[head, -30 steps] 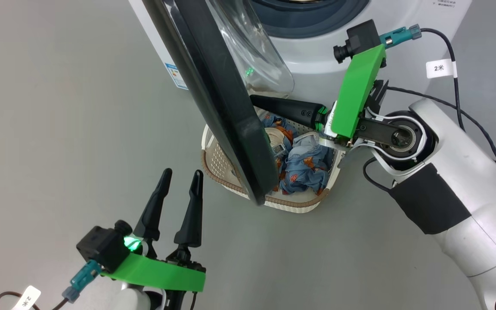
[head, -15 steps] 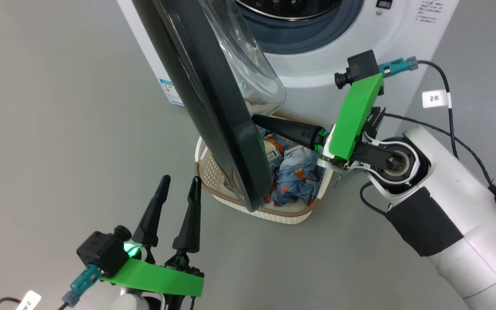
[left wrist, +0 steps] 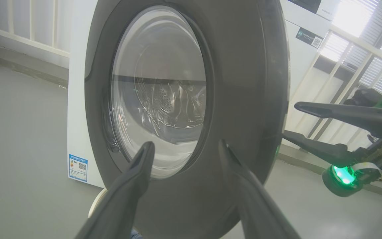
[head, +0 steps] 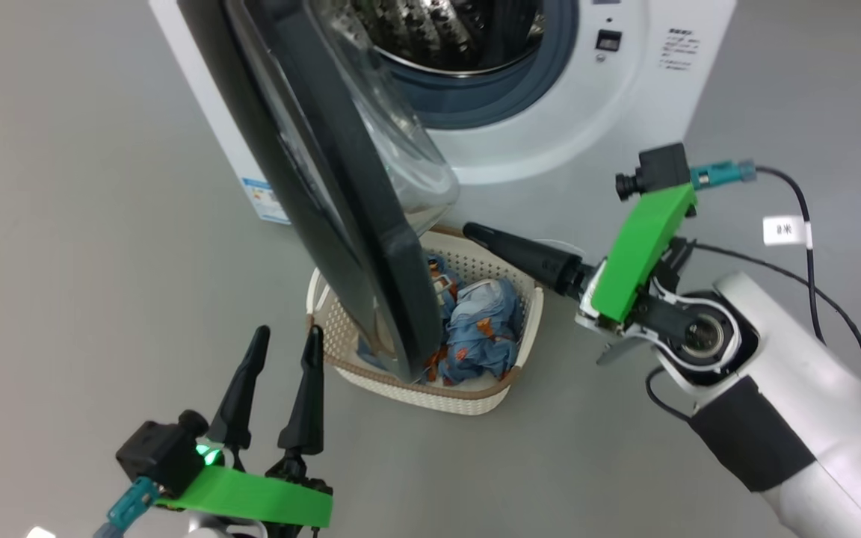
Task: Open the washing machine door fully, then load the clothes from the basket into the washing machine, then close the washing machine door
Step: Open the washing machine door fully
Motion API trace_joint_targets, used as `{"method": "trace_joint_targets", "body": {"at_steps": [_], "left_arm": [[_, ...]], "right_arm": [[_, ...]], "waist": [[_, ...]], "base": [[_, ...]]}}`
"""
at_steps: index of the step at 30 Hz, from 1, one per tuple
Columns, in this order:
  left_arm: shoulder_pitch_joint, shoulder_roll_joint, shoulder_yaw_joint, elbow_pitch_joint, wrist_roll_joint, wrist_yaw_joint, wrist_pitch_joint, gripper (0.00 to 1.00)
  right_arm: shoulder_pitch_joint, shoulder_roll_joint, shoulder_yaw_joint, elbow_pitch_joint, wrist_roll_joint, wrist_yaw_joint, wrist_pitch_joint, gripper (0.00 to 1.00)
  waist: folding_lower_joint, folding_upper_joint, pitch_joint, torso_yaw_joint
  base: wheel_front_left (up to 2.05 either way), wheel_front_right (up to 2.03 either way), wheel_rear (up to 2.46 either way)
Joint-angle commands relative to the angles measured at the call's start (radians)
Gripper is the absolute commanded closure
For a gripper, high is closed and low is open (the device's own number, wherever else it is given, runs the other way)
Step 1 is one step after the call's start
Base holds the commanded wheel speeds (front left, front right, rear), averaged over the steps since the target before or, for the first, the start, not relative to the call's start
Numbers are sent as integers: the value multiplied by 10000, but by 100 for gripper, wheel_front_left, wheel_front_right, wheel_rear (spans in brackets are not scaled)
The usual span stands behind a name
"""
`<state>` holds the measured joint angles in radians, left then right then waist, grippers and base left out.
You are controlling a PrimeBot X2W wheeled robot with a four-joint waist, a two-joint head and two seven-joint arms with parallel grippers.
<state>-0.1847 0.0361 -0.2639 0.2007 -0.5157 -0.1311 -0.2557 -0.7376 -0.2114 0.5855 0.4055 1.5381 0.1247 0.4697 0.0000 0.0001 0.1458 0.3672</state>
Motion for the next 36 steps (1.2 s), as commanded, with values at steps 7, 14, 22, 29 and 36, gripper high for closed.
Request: {"method": "trace_joint_targets", "body": {"at_steps": [7,14,22,29,36], "left_arm": [[87,154,652,-85,308,4,-61,0],[285,344,994,-105,402,4,-61,0],[903,537,1523,-182,505,4,-61,0],[1340,604,1847,-271,544,4,-61,0],[1446,618,1970,-330,563,4,-61,0]], "right_arm": [[861,-407,144,-333,-156,60,-782,0],[1532,-897,-43,-350,7,60,-1504,0],[2427,-1306,176,-386,-183,60,-2269,0],[3027,-1500,387,-410,-141,60,-2943,0],[3629,-1869,187,-353,-144,60,-3970,0]], "waist": [[0,-1,-369,-669],[0,-1,-604,-1180],[0,-1,-1096,-1902],[0,-1,-1361,-2457],[0,-1,-1435,-2734]], "base": [[0,0,0],[0,0,0],[0,0,0],[0,0,0],[0,0,0]]}}
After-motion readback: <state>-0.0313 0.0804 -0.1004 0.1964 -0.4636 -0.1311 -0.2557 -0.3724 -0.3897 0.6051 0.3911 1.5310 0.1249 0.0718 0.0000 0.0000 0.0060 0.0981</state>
